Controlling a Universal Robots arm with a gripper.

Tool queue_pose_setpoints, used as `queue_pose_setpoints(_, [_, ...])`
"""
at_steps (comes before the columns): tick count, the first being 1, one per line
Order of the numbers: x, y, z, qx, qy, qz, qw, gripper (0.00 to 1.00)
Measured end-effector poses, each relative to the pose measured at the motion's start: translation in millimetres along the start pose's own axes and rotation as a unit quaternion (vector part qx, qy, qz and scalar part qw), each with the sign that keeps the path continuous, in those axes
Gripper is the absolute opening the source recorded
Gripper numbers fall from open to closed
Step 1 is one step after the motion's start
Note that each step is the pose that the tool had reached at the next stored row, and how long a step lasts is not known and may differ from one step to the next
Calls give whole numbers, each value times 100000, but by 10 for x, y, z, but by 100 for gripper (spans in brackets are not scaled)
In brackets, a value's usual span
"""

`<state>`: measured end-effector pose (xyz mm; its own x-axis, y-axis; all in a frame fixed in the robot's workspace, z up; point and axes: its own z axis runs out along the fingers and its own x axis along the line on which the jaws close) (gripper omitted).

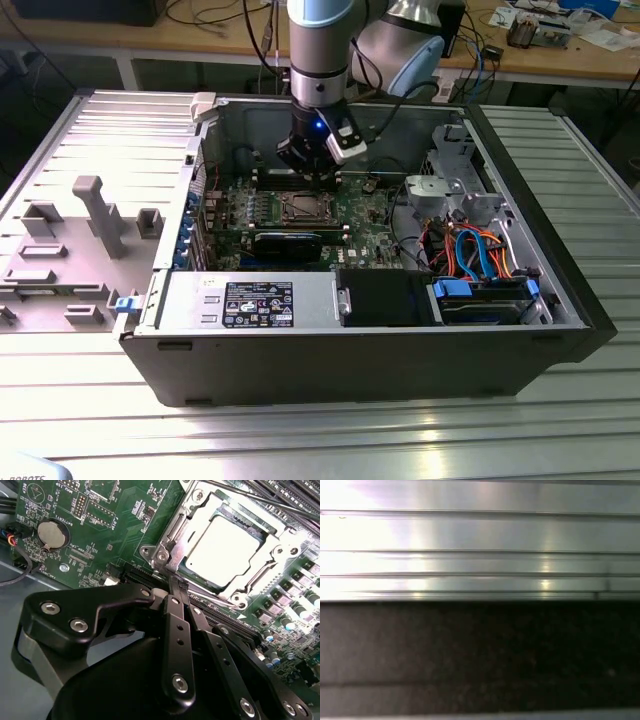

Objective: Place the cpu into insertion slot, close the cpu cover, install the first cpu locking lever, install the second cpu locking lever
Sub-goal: 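Install the first cpu locking lever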

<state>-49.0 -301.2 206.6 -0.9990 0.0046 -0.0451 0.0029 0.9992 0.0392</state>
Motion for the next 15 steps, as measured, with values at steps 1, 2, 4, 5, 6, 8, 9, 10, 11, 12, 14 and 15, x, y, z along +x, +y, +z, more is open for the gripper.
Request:
queue_pose_setpoints(1, [-1,0,-7,1,1,-2,100000,11])
queue_pose_setpoints(2, [-1,0,-11,0,1,-5,100000,11])
queue_pose_setpoints(4, [-1,0,-20,9,6,-4,100000,11])
queue_pose_setpoints(5, [-2,1,-20,-1,-1,-3,100000,11])
queue_pose_setpoints(6, [-4,0,-20,1,4,-8,100000,11])
queue_pose_setpoints(8, [-8,0,-19,30,11,-10,100000,11])
queue_pose_setpoints(9, [-10,0,-17,41,12,-8,100000,11])
queue_pose_setpoints(10, [-13,0,-14,50,9,-6,100000,11])
queue_pose_setpoints(11, [-18,0,-8,65,6,-6,100000,11])
queue_pose_setpoints(12, [-19,0,-2,88,3,1,100000,11])
queue_pose_setpoints(14, [-20,-1,-2,97,12,-6,100000,11])
queue_pose_setpoints(15, [-20,-1,-1,94,7,-2,100000,11])
